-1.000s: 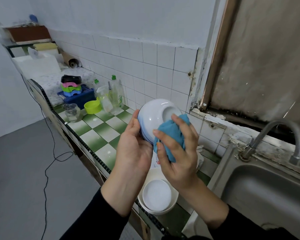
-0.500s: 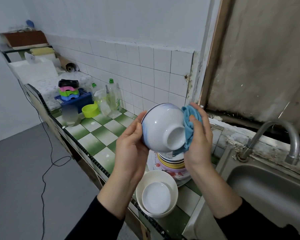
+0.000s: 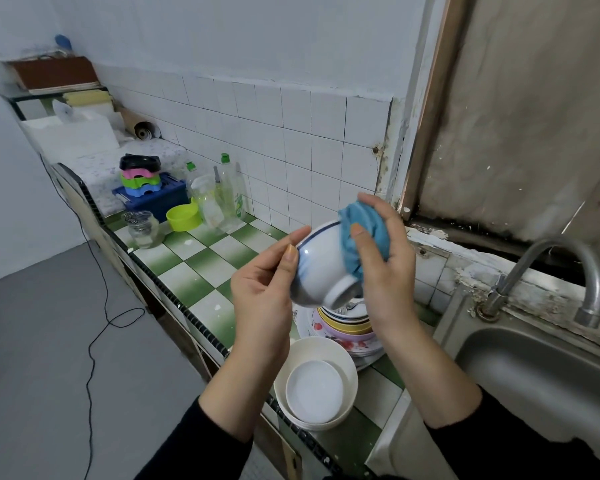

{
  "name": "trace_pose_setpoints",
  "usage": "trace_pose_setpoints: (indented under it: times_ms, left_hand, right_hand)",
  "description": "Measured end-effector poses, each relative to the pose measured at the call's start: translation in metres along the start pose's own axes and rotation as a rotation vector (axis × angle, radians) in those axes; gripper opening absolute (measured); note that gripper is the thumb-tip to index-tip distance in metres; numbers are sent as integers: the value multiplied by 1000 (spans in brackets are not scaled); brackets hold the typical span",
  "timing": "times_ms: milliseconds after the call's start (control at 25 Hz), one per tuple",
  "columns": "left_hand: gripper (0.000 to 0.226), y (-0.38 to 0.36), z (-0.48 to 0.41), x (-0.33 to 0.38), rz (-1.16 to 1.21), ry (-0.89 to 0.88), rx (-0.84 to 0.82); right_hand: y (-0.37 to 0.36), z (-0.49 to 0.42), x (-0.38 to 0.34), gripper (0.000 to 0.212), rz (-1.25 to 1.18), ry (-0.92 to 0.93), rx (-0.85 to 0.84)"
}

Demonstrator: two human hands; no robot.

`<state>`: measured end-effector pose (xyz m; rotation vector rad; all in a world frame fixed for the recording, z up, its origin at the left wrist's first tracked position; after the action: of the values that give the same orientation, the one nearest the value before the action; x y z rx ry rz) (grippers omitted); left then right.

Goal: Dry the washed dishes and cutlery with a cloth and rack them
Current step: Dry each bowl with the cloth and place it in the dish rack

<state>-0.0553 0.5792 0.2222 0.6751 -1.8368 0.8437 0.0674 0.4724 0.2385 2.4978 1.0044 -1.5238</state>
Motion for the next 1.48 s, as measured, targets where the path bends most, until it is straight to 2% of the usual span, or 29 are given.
trace_pose_setpoints:
  times_ms: [80, 160, 200, 240, 320, 360, 400, 440, 560, 600, 640, 680, 720, 800, 840, 920, 1040, 1160, 1360, 1480]
  left_hand:
    - [24, 2, -1, 2, 11, -16, -7]
    - [23, 6, -2, 5, 47, -15, -6]
    - [21, 7, -3, 5, 65, -3, 4]
    - [20, 9, -3, 5, 83, 13, 14]
    - [20, 8, -2, 7, 104, 24, 13]
    - [20, 5, -2, 9, 85, 10, 0]
    - [19, 1, 0, 12, 55, -9, -21]
    - [16, -4, 3, 14, 35, -24, -43]
    - [17, -12, 8, 19, 54, -20, -81]
    - [17, -11, 7, 19, 73, -15, -84]
    - [17, -10, 7, 19, 90, -5, -81]
    - [16, -8, 7, 17, 101, 16, -69]
    - [15, -8, 7, 15, 115, 45, -61]
    - [28, -13, 10, 12, 115, 91, -69]
    - [35, -15, 12, 10, 116, 106, -72]
    - [38, -13, 11, 8, 139, 125, -27]
    - [30, -2, 5, 6, 187, 178, 62]
    - [24, -2, 6, 4, 263, 251, 71]
    - [24, -6, 5, 1, 399, 326, 90]
    - [21, -14, 3, -1, 501, 382, 35]
  right_hand:
    - [-17, 14, -29, 34, 259, 312, -174]
    - [-25, 21, -39, 37, 317, 413, -288]
    - [-22, 19, -37, 36, 257, 367, -282]
    - [-13, 13, -28, 33, 119, 242, -223]
    - [5, 3, 4, 28, -242, -126, -27]
    - [8, 1, 11, 28, -299, -218, 37]
    - [9, 0, 8, 29, -253, -210, 53]
    - [9, -1, -3, 30, -163, -125, 43]
    - [-9, 9, -55, 33, 169, 334, -123]
    - [-16, 16, -63, 34, 252, 444, -170]
    - [-17, 19, -62, 34, 277, 480, -173]
    - [-12, 14, -56, 34, 218, 421, -129]
    - [-2, 4, -43, 32, 82, 269, -34]
    - [9, -12, -14, 29, -157, -51, 121]
    - [7, -16, -10, 28, -143, -108, 135]
    - [-2, -17, -21, 27, 12, -5, 74]
    - [-26, 8, -45, 29, 319, 376, -118]
    - [-37, 36, -45, 29, 487, 636, -200]
    - [-34, 55, -34, 28, 546, 805, -170]
    - [-29, 63, -33, 27, 502, 854, -108]
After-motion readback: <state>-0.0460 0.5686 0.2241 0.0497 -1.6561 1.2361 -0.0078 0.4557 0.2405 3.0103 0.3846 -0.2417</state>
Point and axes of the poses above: each hand's wrist, its own z-axis away from the middle knuckle, its own y-axis out of the back of the hand, x = y × z, the point moved 9 cm from there along -z, towards the middle knuckle, and after that the axes turned 8 degrees about -z, right-handed, at the moved point
